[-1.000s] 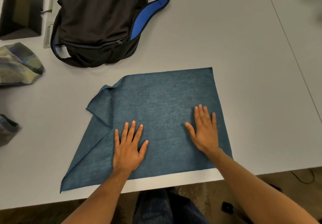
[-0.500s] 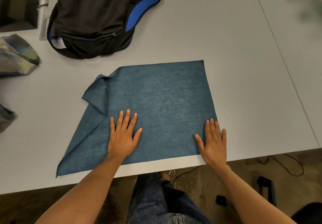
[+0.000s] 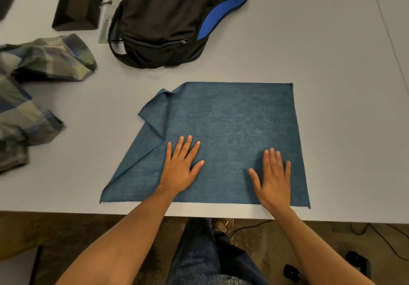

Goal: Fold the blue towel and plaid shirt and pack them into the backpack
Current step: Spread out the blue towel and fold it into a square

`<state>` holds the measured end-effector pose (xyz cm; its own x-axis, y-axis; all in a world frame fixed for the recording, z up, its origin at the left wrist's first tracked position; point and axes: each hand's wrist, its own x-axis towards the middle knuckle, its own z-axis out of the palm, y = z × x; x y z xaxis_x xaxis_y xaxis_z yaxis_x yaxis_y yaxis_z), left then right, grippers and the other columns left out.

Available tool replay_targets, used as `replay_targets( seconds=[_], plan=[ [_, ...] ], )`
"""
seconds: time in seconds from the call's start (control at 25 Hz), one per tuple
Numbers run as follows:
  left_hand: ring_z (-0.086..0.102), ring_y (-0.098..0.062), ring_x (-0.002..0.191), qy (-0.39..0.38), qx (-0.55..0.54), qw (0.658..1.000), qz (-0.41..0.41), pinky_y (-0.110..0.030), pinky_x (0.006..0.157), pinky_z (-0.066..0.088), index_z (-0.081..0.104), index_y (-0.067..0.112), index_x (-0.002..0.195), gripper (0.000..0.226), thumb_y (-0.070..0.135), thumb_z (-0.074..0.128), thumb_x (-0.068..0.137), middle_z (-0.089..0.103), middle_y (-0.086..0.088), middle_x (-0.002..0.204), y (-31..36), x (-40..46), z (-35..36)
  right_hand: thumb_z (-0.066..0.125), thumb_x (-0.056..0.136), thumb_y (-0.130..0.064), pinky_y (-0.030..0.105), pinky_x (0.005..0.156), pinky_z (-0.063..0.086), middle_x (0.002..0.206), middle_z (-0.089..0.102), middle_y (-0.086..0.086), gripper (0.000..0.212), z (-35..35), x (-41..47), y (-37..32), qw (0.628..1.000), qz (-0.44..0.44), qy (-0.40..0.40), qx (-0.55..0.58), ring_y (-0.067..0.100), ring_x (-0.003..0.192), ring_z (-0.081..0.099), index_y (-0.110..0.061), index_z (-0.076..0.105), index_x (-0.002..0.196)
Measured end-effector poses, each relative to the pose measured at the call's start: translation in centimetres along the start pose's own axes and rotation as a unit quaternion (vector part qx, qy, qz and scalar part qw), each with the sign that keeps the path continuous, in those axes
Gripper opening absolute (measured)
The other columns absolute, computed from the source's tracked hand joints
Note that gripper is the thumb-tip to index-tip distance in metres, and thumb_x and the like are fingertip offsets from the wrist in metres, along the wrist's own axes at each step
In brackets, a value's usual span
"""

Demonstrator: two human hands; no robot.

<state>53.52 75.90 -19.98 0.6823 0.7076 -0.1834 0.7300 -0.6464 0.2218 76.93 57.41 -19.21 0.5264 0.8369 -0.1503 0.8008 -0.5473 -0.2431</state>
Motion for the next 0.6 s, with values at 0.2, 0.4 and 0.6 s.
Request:
replay_targets(
  seconds=[0.2, 0.4, 0.6],
  plan=[
    [-0.002, -0.016, 0.151, 0.0, -0.021, 0.999, -0.048, -0.05, 0.121, 0.002, 0.016, 0.032, 0.154, 0.065, 0.064, 0.014, 0.097, 0.004, 0.008, 0.162, -2.9, -0.1, -0.8, 0.013, 0.098, -0.066, 0.05, 0.122, 0.001, 0.164, 0.009, 0.003, 0.078, 1.0, 2.3, -1.0, 0.998, -0.038, -0.034, -0.035, 0.018, 0.152, -0.002, -0.015, 0.009, 0.157],
    [0.011, -0.017, 0.149, 0.015, -0.038, 0.986, -0.162, -0.053, 0.118, 0.006, 0.015, 0.036, 0.154, 0.064, 0.063, 0.018, 0.096, 0.006, 0.007, 0.164, -8.4, 0.6, -2.7, 0.019, 0.098, -0.062, 0.052, 0.122, 0.004, 0.164, 0.012, 0.004, 0.076, 0.9, 2.2, -1.3, 0.998, -0.032, -0.027, -0.039, 0.018, 0.152, 0.001, -0.014, 0.013, 0.157],
    [0.0, -0.02, 0.151, 0.043, -0.056, 0.977, -0.202, -0.049, 0.121, -0.006, 0.015, 0.03, 0.155, 0.069, 0.064, 0.013, 0.095, 0.008, 0.001, 0.164, -12.7, 1.4, -3.7, 0.025, 0.096, -0.062, 0.053, 0.121, 0.008, 0.16, 0.026, 0.009, 0.078, 0.5, 2.4, -1.8, 1.0, -0.024, -0.002, -0.016, 0.022, 0.151, 0.014, -0.009, 0.029, 0.153]
  ],
)
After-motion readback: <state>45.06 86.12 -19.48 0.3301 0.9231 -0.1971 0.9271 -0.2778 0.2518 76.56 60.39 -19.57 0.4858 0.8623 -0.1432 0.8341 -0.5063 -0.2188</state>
